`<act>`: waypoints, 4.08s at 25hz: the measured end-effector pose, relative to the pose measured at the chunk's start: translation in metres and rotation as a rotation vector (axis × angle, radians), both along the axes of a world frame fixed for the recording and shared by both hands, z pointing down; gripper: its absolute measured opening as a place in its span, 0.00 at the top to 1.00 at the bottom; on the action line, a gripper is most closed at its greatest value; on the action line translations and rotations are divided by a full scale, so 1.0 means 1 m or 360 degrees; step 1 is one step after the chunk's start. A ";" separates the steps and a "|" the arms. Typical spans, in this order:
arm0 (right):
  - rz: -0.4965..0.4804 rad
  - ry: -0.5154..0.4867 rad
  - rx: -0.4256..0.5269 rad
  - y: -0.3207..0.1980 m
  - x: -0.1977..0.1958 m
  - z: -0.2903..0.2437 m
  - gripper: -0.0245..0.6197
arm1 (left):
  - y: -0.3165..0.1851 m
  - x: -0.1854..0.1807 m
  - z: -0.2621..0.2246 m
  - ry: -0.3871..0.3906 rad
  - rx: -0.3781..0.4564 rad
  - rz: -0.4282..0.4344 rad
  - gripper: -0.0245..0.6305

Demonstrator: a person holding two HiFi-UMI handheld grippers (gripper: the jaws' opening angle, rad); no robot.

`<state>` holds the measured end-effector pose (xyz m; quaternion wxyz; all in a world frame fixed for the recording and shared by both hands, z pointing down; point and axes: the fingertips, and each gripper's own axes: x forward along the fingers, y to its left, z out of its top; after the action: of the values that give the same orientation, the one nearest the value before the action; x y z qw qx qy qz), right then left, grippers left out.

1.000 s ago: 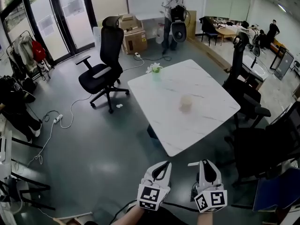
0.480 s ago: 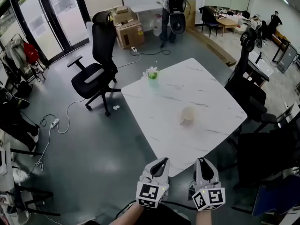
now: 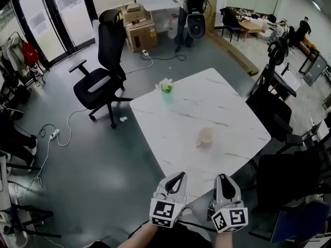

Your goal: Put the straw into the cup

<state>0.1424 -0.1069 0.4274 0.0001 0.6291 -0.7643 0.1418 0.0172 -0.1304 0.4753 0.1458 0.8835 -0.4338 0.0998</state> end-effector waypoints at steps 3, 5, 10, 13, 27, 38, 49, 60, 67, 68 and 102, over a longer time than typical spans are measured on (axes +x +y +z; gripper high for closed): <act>-0.0006 -0.0001 -0.0002 -0.008 0.006 0.001 0.90 | -0.005 0.007 0.004 0.0007 -0.0019 -0.0001 0.96; -0.0015 -0.0010 -0.0014 -0.014 0.011 0.004 0.90 | -0.008 0.012 0.010 0.0007 -0.0043 -0.0007 0.96; -0.0052 -0.0023 -0.0039 -0.035 0.019 0.010 0.90 | -0.017 0.018 0.023 -0.0015 -0.0108 -0.0045 0.96; -0.0080 -0.0023 -0.0039 -0.051 0.025 0.009 0.90 | -0.026 0.026 0.024 -0.0018 -0.0122 -0.0061 0.96; -0.0160 -0.0027 -0.0006 -0.119 0.034 0.023 0.90 | -0.051 0.057 0.036 0.0021 -0.0205 -0.0113 0.96; -0.0201 -0.0008 0.0027 -0.173 0.041 0.024 0.90 | -0.075 0.046 0.048 -0.0011 -0.0246 -0.0203 0.96; -0.0274 0.0018 -0.0078 -0.215 0.043 0.061 0.90 | -0.093 0.047 0.060 -0.0026 -0.0300 -0.0261 0.96; -0.0310 0.0004 -0.0205 -0.238 0.044 0.111 0.90 | -0.093 0.041 0.080 -0.0060 -0.0377 -0.0333 0.96; -0.0333 0.0016 -0.0229 -0.246 0.045 0.126 0.90 | -0.091 0.035 0.086 -0.0078 -0.0398 -0.0371 0.96; -0.0338 0.0013 -0.0231 -0.246 0.044 0.128 0.90 | -0.091 0.033 0.088 -0.0080 -0.0404 -0.0377 0.96; -0.0157 -0.0021 -0.0048 -0.184 0.070 0.058 0.78 | -0.096 0.046 0.031 -0.0043 -0.0177 -0.0213 0.96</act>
<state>0.2125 -0.2910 0.4858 0.0115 0.5897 -0.7921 0.1572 0.0636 -0.2263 0.5068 0.1950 0.8417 -0.4877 0.1255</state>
